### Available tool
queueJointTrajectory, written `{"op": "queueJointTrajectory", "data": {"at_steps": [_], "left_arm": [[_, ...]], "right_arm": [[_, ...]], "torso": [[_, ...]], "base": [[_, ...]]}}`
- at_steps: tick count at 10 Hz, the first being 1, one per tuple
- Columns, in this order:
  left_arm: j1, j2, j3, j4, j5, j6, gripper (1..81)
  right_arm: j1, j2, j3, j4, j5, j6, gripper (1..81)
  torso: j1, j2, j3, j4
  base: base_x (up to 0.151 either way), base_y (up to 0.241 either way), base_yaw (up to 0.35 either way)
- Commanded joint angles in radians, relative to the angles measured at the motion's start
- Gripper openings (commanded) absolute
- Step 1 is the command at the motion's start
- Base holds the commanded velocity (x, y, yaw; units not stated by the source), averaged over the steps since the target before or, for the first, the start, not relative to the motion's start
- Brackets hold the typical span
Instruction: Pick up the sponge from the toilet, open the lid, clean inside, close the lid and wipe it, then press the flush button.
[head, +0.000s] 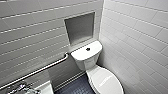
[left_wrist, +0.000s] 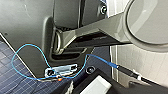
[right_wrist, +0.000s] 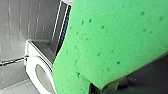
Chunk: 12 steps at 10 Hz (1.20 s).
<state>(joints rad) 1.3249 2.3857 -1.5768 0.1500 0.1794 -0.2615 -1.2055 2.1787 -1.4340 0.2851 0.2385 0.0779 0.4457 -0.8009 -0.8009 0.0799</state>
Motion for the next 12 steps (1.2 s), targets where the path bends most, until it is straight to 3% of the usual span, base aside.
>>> {"op": "queueJointTrajectory", "data": {"at_steps": [1,3,5,9,10,12], "left_arm": [[0.029,0.013,-0.029,0.011,0.069,0.033,81.1],[0.050,0.055,-0.074,0.011,0.074,0.051,81.1],[0.073,0.078,-0.091,0.011,0.080,0.067,81.1],[0.118,0.098,-0.129,0.011,0.071,0.094,81.1],[0.124,0.110,-0.147,0.013,0.071,0.094,81.1],[0.133,0.135,-0.187,0.011,0.071,0.096,81.1]], "right_arm": [[0.152,-0.070,0.052,0.003,-0.059,0.063,1.0],[0.220,-0.078,0.052,0.003,-0.059,0.098,1.0],[0.273,-0.069,0.052,0.005,-0.055,0.129,1.0],[0.437,-0.032,0.025,0.100,-0.059,0.135,1.0],[0.482,-0.015,0.014,0.128,-0.061,0.137,1.0],[0.574,0.035,-0.038,0.211,-0.065,0.137,1.0]], "torso": [[0.062,-0.097,-0.025,0.000],[0.106,-0.169,-0.064,0.000],[0.152,-0.243,-0.132,0.000],[0.244,-0.388,-0.266,0.000],[0.204,-0.327,-0.233,0.000],[0.239,-0.380,-0.248,0.000]], "base": [[0.000,0.000,0.000],[0.000,0.000,0.000],[0.000,0.000,0.000],[0.000,0.000,0.000],[0.000,0.000,0.000],[0.000,0.000,0.000]]}}
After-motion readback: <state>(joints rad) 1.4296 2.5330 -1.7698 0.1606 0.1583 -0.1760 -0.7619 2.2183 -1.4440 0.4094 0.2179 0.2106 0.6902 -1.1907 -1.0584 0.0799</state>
